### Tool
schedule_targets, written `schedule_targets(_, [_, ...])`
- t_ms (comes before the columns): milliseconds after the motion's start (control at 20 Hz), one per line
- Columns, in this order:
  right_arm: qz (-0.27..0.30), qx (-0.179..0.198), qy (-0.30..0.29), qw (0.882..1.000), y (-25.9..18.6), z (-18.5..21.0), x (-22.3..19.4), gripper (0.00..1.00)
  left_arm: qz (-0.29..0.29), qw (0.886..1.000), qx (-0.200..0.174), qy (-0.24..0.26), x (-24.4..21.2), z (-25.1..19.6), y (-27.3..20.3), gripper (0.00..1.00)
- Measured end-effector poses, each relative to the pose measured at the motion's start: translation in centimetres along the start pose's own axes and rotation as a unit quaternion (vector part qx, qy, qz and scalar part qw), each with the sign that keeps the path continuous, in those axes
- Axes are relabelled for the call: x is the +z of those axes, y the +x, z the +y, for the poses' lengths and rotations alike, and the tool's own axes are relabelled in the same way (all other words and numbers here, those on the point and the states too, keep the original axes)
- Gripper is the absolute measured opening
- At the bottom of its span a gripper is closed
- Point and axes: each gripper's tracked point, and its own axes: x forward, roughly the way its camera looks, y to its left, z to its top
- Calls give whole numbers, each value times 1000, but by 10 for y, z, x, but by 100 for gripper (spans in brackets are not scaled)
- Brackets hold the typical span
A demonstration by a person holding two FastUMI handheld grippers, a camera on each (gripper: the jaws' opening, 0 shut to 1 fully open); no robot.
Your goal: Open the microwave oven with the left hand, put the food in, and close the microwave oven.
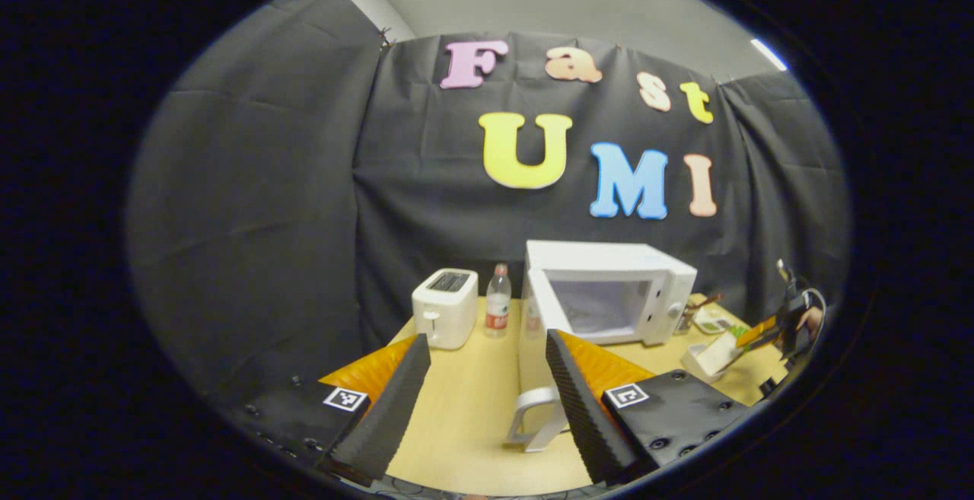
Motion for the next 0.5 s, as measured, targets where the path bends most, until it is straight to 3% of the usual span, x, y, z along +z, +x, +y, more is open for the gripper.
schedule_targets(100, [6, 7, 13, 1000, 4, 4, -2, 96, -37, 999, -22, 7, 39, -37, -2, 99])
schedule_targets(150, [10, 10, 20, 1000, 7, 5, -4, 89, -50, 998, -40, 11, 52, -59, 3, 98])
schedule_targets(200, [13, 15, 26, 999, 6, 6, -4, 81, -57, 996, -59, 18, 62, -79, 5, 97])
schedule_targets(250, [10, 27, 35, 999, 3, 10, -1, 57, -62, 995, -77, 28, 65, -97, 10, 96])
schedule_targets(300, [10, 45, 43, 998, 2, 17, -2, 48, -62, 993, -92, 35, 65, -112, 15, 96])
schedule_targets(350, [14, 63, 39, 997, 1, 22, -4, 32, -57, 992, -108, 35, 64, -125, 17, 97])
schedule_targets(400, [14, 51, 24, 998, -1, 16, -8, 32, -53, 991, -120, 32, 62, -137, 19, 98])
schedule_targets(500, [-4, 48, 22, 999, -7, 18, -2, 17, -51, 990, -127, 33, 66, -149, 24, 96])
